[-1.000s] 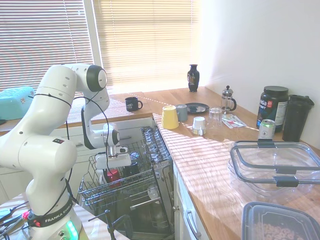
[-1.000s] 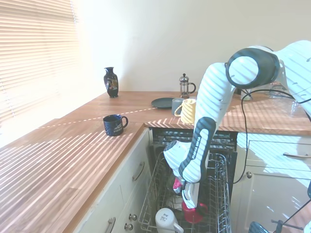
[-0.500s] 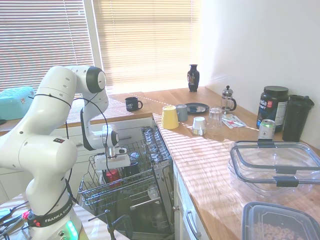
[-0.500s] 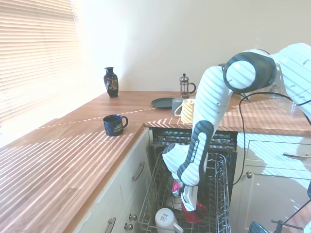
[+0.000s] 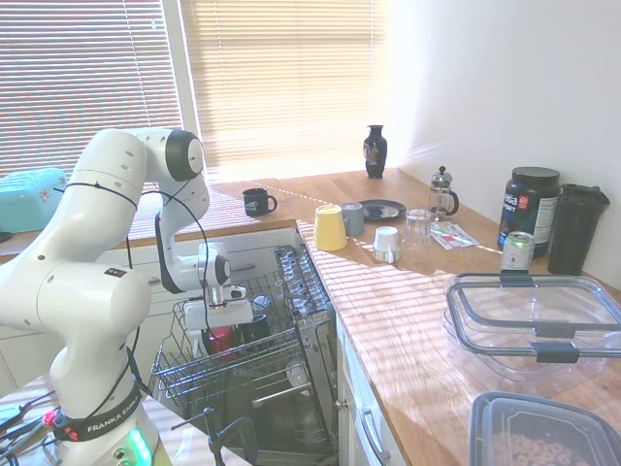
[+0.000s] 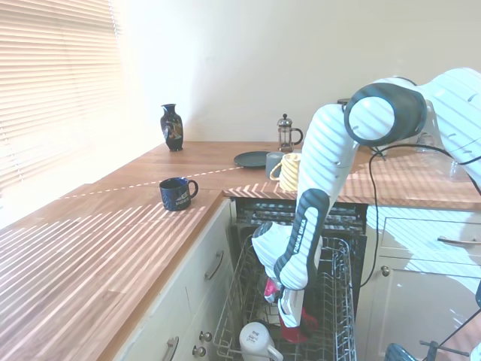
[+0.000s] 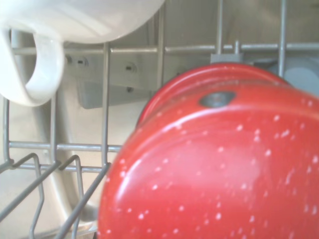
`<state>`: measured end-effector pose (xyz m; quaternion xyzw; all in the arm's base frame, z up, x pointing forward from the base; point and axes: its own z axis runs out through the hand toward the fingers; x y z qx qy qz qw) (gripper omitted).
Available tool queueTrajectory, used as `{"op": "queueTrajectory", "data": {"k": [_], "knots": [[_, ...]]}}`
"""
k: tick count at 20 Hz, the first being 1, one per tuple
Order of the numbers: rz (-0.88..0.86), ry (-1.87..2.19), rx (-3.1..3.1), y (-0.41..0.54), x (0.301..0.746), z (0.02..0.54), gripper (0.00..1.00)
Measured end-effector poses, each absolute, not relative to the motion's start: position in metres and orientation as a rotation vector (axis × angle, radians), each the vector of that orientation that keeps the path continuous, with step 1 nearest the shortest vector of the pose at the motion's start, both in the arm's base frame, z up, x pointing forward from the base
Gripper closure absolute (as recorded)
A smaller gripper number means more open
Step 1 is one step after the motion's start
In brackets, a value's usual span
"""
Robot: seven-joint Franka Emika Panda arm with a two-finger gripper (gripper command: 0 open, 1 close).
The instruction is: Take a mug cup out of the rack
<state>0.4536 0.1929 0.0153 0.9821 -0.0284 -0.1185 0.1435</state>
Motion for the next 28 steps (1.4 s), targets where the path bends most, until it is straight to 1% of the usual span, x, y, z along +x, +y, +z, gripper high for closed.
{"op": "queueTrajectory", "data": {"k": [21, 25, 28], "knots": [[-0.318, -0.151, 2.857, 0.185, 0.443, 0.014, 1.0], [-0.31, -0.149, 2.858, 0.19, 0.443, 0.02, 1.0], [-0.289, -0.151, 2.858, 0.196, 0.444, 0.037, 1.0]]}}
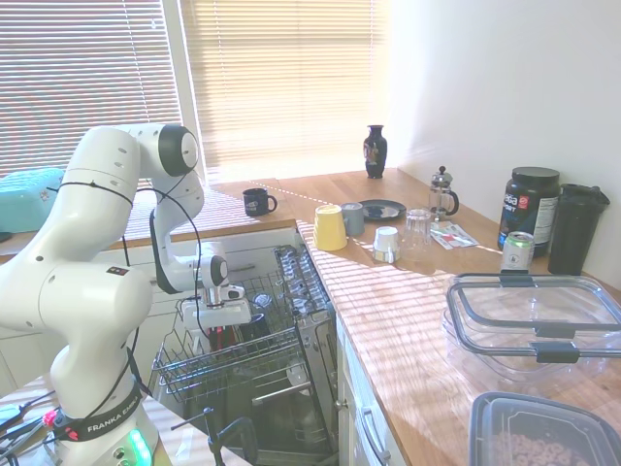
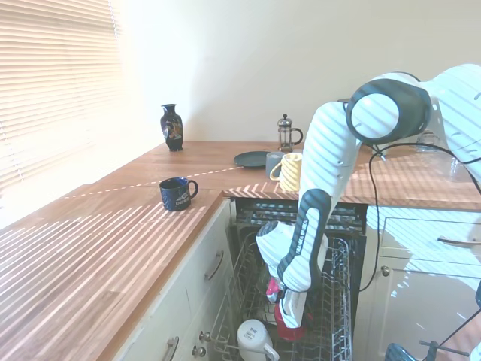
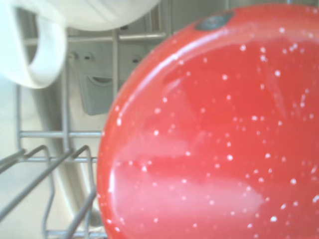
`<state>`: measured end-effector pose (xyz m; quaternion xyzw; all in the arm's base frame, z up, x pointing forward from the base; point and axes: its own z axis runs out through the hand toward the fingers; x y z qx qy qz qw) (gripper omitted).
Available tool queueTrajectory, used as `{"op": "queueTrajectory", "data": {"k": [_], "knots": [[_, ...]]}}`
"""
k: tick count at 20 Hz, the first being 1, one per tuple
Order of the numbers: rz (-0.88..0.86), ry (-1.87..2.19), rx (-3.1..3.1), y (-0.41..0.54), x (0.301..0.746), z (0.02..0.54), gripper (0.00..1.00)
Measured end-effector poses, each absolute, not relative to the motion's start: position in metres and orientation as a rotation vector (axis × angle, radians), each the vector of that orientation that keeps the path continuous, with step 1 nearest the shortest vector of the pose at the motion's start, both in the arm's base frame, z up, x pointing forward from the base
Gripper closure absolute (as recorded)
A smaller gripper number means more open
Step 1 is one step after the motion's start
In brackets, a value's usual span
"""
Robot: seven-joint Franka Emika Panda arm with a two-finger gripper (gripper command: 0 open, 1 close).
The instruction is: Take a mug cup out of the rack
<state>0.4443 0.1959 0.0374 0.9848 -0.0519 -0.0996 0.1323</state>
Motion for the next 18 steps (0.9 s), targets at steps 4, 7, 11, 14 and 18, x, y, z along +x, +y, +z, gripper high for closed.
{"op": "queueTrajectory", "data": {"k": [4, 7, 11, 14, 18], "knots": [[-0.252, -0.16, 2.864, 0.204, 0.445, 0.071, 1.0], [-0.205, -0.171, 2.879, 0.211, 0.449, 0.095, 1.0], [-0.101, -0.207, 2.913, 0.212, 0.465, 0.135, 1.0], [-0.051, -0.235, 2.929, 0.203, 0.47, 0.165, 1.0], [0.042, -0.326, 2.97, 0.176, 0.471, 0.223, 1.0]]}}
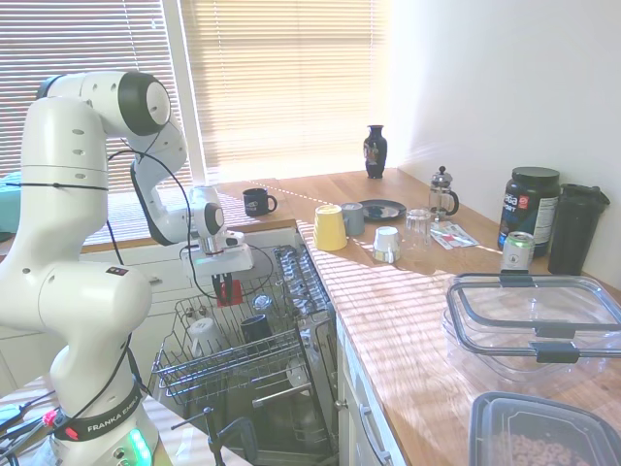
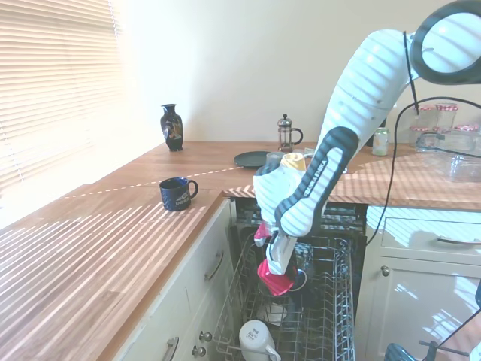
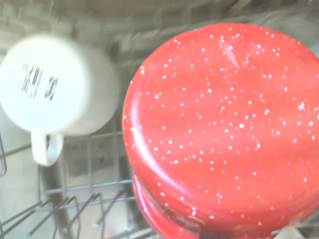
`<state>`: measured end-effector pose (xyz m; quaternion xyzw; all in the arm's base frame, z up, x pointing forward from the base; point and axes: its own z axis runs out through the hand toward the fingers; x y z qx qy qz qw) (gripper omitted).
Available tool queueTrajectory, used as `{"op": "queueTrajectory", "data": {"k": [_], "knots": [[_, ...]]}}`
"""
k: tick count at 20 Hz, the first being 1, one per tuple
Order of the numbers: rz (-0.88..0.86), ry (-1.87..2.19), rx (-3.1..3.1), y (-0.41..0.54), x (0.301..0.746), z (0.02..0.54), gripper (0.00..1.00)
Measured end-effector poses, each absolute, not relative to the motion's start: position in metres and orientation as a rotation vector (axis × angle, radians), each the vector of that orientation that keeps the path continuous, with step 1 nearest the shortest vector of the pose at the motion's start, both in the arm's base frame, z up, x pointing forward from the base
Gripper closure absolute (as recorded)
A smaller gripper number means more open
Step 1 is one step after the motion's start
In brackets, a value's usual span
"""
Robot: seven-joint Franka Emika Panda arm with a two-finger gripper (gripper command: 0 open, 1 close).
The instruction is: Take a mug cup out of the rack
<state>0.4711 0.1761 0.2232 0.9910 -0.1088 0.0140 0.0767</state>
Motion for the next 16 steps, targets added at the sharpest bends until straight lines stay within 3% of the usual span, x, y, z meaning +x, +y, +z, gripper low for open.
{"op": "queueTrajectory", "data": {"k": [8, 16], "knots": [[0.152, -0.635, 3.08, 0.079, 0.465, 0.339, 1.0], [0.156, -0.948, 3.097, -0.019, 0.473, 0.37, 1.0]]}}
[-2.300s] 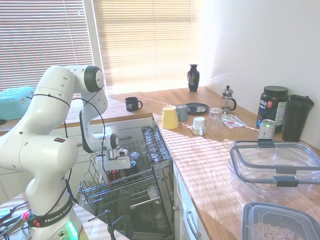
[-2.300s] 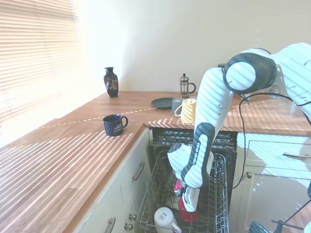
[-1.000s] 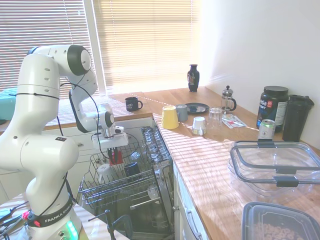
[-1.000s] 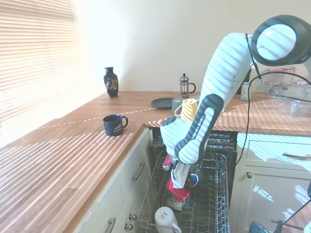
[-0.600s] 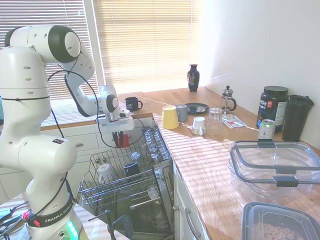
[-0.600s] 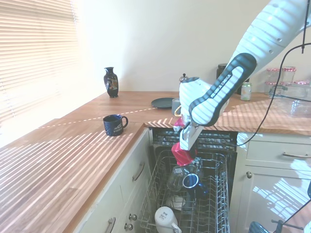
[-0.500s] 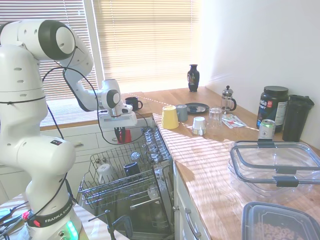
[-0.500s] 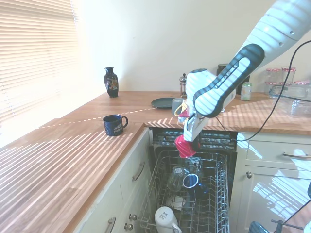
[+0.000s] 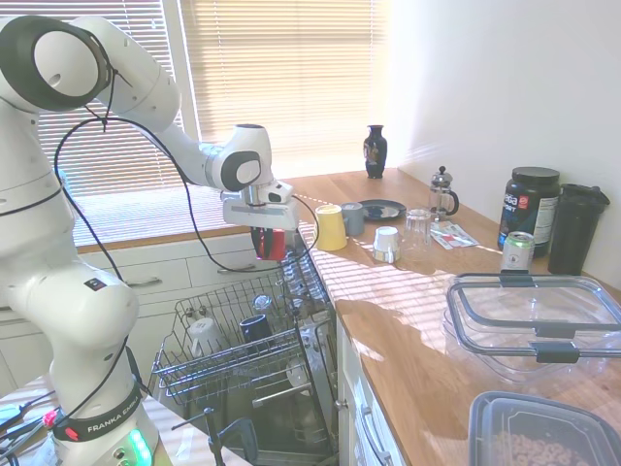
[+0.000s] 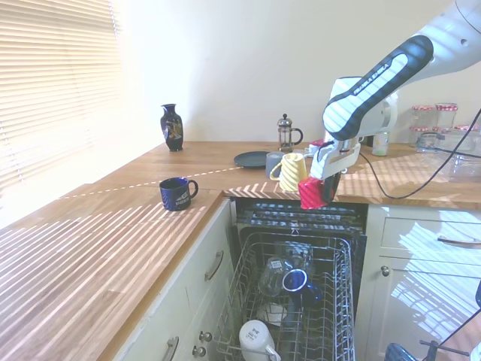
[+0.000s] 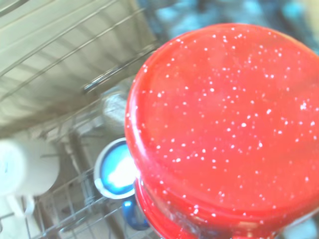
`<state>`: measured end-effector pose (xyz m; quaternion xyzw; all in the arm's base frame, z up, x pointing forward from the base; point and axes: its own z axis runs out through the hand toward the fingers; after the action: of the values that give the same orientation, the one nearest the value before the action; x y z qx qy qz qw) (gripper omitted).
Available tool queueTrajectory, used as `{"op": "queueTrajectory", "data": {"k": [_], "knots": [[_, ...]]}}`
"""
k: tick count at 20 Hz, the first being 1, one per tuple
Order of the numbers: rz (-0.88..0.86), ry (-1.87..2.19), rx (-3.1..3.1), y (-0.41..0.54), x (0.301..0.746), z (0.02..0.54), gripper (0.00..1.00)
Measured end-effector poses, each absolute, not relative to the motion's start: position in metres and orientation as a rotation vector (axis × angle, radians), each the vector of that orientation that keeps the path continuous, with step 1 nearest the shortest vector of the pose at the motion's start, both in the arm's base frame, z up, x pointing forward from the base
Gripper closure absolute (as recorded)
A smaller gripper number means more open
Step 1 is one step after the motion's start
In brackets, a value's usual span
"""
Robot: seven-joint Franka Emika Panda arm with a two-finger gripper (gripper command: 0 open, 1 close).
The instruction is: Take a mug cup out of the rack
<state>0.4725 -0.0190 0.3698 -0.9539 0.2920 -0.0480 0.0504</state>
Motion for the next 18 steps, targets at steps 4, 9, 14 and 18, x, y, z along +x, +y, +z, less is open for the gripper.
{"op": "queueTrajectory", "data": {"k": [4, 9, 14, 18], "knots": [[-0.129, 0.975, -2.849, -0.046, 0.486, 0.381, 1.0], [-0.091, 1.067, -2.816, -0.082, 0.512, 0.379, 1.0], [-0.053, 1.104, -2.812, -0.109, 0.533, 0.372, 1.0], [-0.028, 1.111, -2.822, -0.116, 0.552, 0.359, 1.0]]}}
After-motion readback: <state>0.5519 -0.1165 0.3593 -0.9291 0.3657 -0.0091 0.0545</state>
